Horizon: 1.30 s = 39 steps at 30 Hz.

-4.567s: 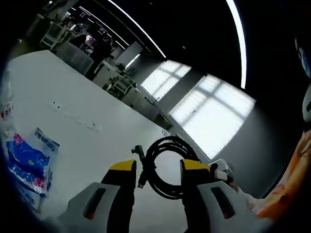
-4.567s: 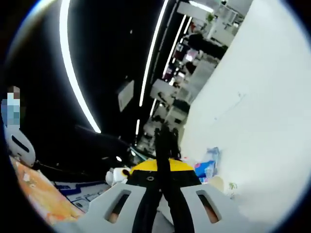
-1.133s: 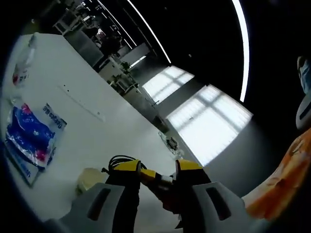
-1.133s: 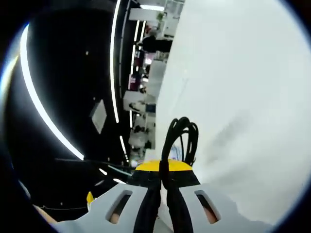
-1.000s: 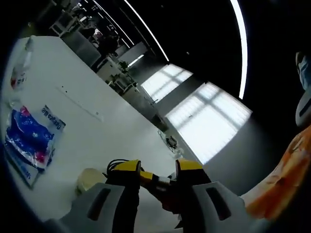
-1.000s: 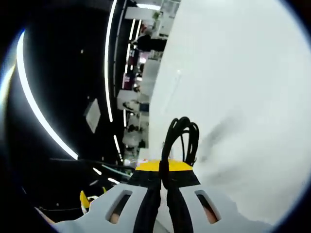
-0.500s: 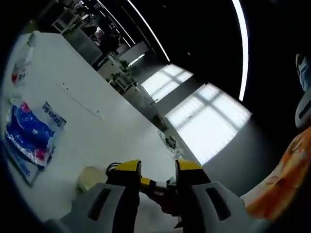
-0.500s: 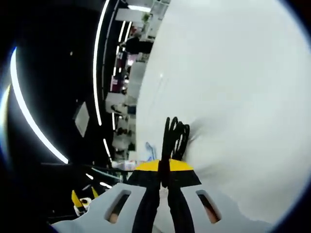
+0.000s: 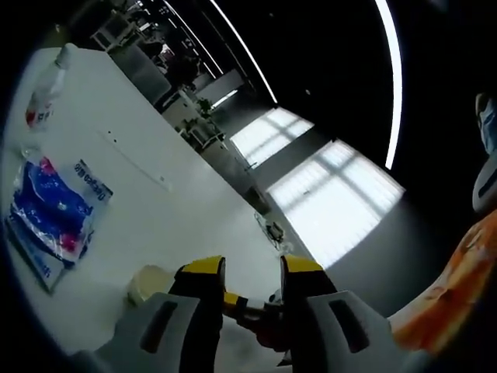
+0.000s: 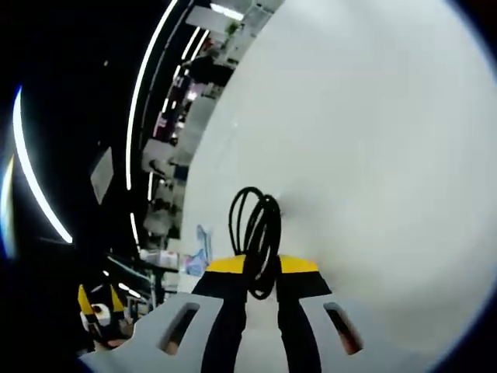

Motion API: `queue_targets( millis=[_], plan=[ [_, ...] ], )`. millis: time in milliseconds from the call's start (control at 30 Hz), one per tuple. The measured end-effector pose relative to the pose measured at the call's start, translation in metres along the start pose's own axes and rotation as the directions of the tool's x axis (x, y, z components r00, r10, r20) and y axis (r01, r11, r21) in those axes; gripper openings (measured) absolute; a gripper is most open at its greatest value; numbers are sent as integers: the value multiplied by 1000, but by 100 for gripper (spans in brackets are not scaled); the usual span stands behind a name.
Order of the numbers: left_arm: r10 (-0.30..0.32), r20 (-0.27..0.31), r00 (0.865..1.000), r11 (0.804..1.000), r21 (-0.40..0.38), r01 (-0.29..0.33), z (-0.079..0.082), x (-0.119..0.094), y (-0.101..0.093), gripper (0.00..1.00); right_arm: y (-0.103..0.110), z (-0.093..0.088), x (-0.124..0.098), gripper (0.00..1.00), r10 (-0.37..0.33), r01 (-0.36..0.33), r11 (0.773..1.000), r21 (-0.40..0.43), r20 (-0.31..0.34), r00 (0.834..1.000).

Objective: Arrange the tabletop items into an orderly group along one side of the table until the central work area is clear of visible clutter.

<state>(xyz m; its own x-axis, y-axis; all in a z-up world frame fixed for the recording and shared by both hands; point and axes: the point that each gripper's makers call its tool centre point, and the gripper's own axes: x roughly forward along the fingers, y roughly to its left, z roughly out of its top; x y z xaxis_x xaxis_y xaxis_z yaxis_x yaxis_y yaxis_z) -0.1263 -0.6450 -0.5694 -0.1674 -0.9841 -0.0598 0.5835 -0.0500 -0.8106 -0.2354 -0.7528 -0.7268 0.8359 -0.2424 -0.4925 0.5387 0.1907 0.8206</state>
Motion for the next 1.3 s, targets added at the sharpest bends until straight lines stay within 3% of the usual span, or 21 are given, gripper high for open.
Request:
queue_targets(
  millis=[100,167,267,533,667,800,1067,1133,1233,1300],
  plan=[
    [-4,8,1000,999,-34,4,-2,0,2,26,-6,6,1,20,-8,8,999,-41,1,1000],
    [-6,18,1000,999,-47,7,0,0,2,26,-13,12,1,24,-29,30,993,-113,14,999],
    [-3,16,1000,999,-35,3,3,0,3,26,-18,17,2,34,-51,56,983,-177,29,998],
    [1,14,1000,999,-42,0,3,0,6,27,-26,20,6,42,-60,66,971,-228,35,998],
    [13,10,1000,999,-36,-13,1,0,7,29,-26,23,5,54,-77,90,938,-335,51,996],
    [41,8,999,999,-23,-40,1,1,12,39,-12,21,0,58,-47,63,887,-458,46,998],
    [86,6,996,996,5,-86,3,3,20,52,-4,13,-6,70,-35,40,836,-547,20,999],
    [97,-4,995,995,39,-97,3,3,21,52,-4,15,-7,77,-39,46,823,-566,23,999],
    [118,-42,992,986,122,-112,3,0,26,55,3,18,-9,81,-31,37,777,-629,20,999],
    [182,-30,983,965,196,-172,11,-6,39,59,12,20,-11,82,-10,16,749,-663,13,1000]
  ],
)
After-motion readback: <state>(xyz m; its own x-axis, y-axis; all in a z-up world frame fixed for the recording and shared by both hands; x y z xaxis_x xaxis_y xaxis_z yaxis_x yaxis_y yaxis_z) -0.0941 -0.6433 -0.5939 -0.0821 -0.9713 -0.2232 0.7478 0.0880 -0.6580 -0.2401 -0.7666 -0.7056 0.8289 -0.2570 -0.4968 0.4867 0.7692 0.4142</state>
